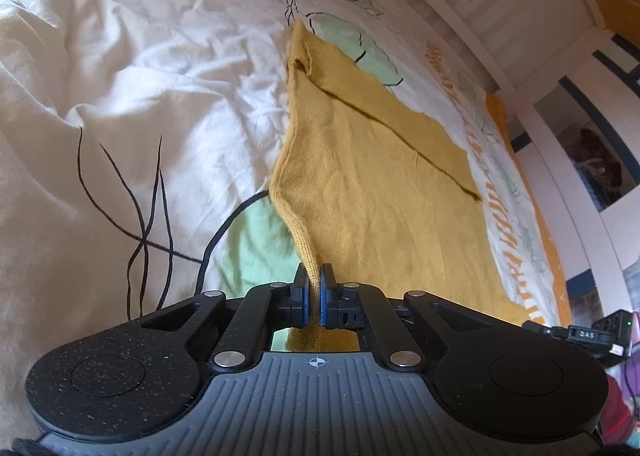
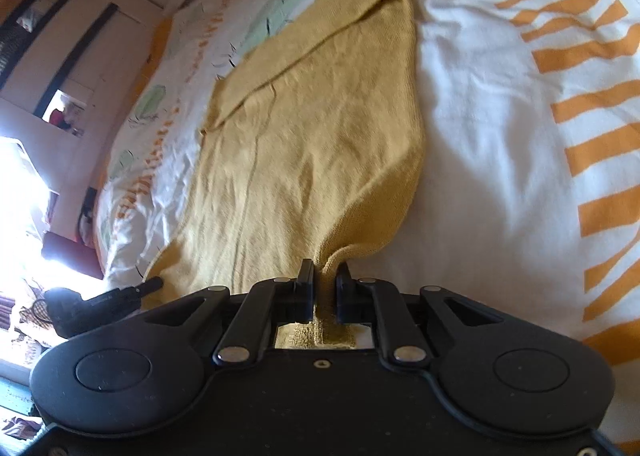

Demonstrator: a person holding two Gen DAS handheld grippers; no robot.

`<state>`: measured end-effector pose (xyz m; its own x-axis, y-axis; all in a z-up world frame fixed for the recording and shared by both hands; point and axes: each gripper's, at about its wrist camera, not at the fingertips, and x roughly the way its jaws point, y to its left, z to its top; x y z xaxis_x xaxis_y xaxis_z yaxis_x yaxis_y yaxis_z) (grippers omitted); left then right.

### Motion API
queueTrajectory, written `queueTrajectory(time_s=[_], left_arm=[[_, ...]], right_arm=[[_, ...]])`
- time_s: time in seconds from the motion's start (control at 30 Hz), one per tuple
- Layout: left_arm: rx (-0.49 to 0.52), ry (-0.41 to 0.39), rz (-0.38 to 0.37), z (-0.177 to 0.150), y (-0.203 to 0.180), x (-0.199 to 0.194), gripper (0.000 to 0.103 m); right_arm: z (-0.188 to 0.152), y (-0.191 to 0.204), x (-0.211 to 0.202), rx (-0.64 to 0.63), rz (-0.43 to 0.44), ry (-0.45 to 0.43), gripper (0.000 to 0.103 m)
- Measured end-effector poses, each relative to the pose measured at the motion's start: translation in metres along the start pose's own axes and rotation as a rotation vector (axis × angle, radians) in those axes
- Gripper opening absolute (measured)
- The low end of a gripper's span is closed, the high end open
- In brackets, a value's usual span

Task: Fold small clothes
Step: 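Grasp the sweater end with the left gripper while the right gripper grasps beside it, then lift the end with both grippers, fold it over the sweater, release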

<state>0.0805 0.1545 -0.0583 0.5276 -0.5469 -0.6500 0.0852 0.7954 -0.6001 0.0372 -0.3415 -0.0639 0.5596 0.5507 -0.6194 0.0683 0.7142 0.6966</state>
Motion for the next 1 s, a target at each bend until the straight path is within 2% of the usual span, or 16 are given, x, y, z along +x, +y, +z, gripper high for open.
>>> queueTrajectory(time_s=[0.13, 0.27, 0.43, 0.53, 0.77, 1.0], left_arm=[[-0.005, -0.067, -0.027, 0.012, -0.007, -0.003, 0.004], [0.0, -0.128, -0.05, 0.032, -0.016, -0.002, 0.004], [0.018, -0.144, -0.048, 0.054, -0.025, 0.006, 0.004], [0.026, -0.148, -0.052, 0.059, -0.027, 0.008, 0.004], [0.022, -0.204, -0.074, 0.087, -0.031, 0.007, 0.004], [-0.009, -0.271, -0.092, 0.136, -0.036, 0.026, 0.004]], right_arm=[[0.007, 0.001, -0.011, 0.017, 0.057, -0.118, 0.017], [0.02, 0.006, -0.014, 0.006, 0.089, -0.193, 0.014], [0.038, 0.014, -0.001, -0.034, 0.045, -0.165, 0.014], [0.04, 0.013, -0.001, -0.016, 0.073, -0.172, 0.012], [0.065, 0.015, -0.009, 0.013, 0.122, -0.264, 0.012], [0.122, 0.008, -0.001, 0.035, 0.124, -0.382, 0.012]])
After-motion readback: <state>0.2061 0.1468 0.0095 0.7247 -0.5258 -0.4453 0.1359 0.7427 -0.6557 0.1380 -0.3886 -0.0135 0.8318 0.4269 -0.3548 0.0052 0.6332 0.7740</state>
